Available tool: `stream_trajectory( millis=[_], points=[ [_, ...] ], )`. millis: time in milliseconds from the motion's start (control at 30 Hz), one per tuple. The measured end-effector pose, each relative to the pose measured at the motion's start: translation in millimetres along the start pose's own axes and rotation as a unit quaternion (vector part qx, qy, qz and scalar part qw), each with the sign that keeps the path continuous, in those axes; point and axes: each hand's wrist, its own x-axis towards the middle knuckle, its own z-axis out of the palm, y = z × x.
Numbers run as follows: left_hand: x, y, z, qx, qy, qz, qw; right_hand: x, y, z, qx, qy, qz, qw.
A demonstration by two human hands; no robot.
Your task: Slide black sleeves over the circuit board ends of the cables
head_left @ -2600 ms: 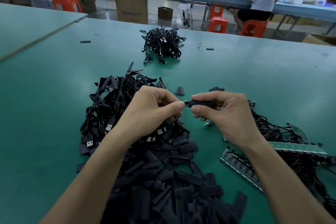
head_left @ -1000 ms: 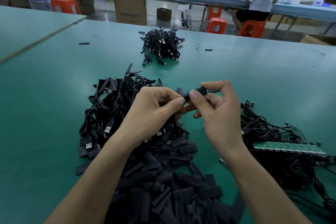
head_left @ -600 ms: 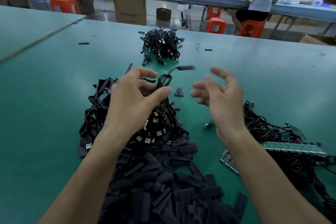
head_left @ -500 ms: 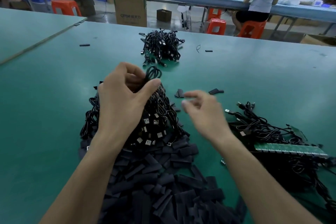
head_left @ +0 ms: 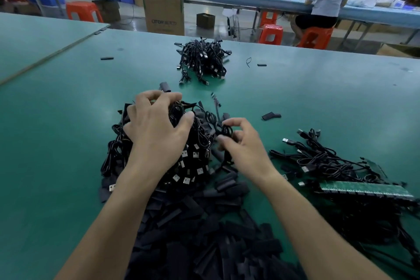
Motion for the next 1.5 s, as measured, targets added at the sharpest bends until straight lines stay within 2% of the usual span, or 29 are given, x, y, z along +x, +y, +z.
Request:
stream_trajectory(
  millis=[100, 200, 300, 400, 633, 767, 933, 1100, 1367, 1500],
  points=[
    [-1, 4, -2, -0.075, 0.066, 0.058, 0.993, -9, -14, -13, 0.148, -0.031, -0.051, 0.987],
    [-3, 8, -1, -0.175, 0.021, 0.038, 0.984, -18, -26, -23, 0.210, -0.066, -0.078, 0.972],
    [-5, 10, 0, -0.228, -0.020, 0.031, 0.973, -28, -31, -28, 0.221, -0.118, -0.070, 0.966],
    [-6, 12, 2, -0.301, -0.025, 0.031, 0.953, -34, -31, -28, 0.217, -0.160, -0.062, 0.961],
    [-7, 8, 8, -0.339, -0.064, 0.001, 0.939, -35, -23, -28, 0.177, -0.118, 0.003, 0.977],
    [-5, 7, 7, -0.327, -0.078, 0.007, 0.942, -37, -22, -31, 0.197, -0.113, 0.010, 0.974],
    [-7, 6, 8, -0.267, -0.157, 0.001, 0.951, -36, -19, -29, 0.166, -0.124, -0.001, 0.978],
    [-5, 2, 5, -0.213, -0.141, 0.003, 0.967, -35, -15, -27, 0.177, -0.116, -0.004, 0.977],
    [-10, 9, 8, -0.135, -0.344, -0.004, 0.929, -29, -13, -31, 0.154, -0.035, 0.003, 0.987],
    [-11, 7, 10, -0.076, -0.331, -0.005, 0.940, -29, -10, -30, 0.096, 0.002, 0.014, 0.995]
  ],
)
